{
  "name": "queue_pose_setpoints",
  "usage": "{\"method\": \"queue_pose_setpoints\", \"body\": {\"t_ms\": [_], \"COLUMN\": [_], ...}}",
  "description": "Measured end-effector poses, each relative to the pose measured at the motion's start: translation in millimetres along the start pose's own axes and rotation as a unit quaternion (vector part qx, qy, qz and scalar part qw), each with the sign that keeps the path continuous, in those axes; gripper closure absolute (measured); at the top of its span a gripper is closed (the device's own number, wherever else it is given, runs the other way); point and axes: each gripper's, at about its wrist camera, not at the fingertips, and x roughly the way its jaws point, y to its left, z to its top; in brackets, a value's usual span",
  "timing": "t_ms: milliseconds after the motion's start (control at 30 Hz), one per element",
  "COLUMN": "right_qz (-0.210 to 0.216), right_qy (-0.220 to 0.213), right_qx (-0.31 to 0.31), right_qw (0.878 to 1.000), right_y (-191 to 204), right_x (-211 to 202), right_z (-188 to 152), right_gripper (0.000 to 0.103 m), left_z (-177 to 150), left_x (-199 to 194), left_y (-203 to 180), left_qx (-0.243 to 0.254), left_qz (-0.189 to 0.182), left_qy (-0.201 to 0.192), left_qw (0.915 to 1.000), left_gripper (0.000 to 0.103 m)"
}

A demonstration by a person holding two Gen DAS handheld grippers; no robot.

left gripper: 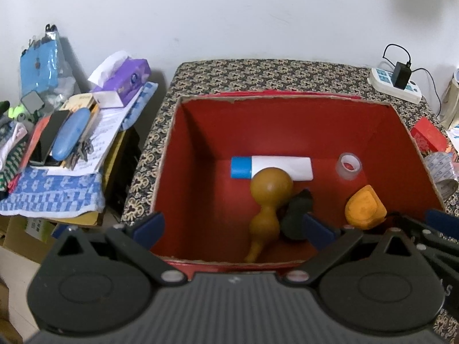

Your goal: Organize rigid objects

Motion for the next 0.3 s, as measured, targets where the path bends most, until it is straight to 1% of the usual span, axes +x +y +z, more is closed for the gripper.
{"method": "queue_pose_setpoints", "body": {"t_ms": [100, 233, 300], "right_qz": [-0.001, -0.002, 0.000], "right_qy": [-0.005, -0.005, -0.005], "right_qx": [0.007, 0.014, 0.016], "right_qw": [1.000, 1.000, 1.000], "right_y": [-2.8, -5.7, -5.8], "right_x": [0.3, 1.7, 2.1], "right_z": [2.2, 2.5, 2.7], "right_gripper": [0.076, 0.076, 0.076], "left_z": [0.0, -0.4, 1.9], "left_x": [0.1, -4.8, -5.8], "left_y": [-3.2, -4.6, -4.5], "left_qx": [0.008, 0.015, 0.013], "left_qz": [0.009, -0.002, -0.005], "left_qy": [-0.006, -0.027, -0.031], "left_qw": [0.9999, 0.9995, 0.9994], "left_gripper": [0.002, 0.002, 0.002]}}
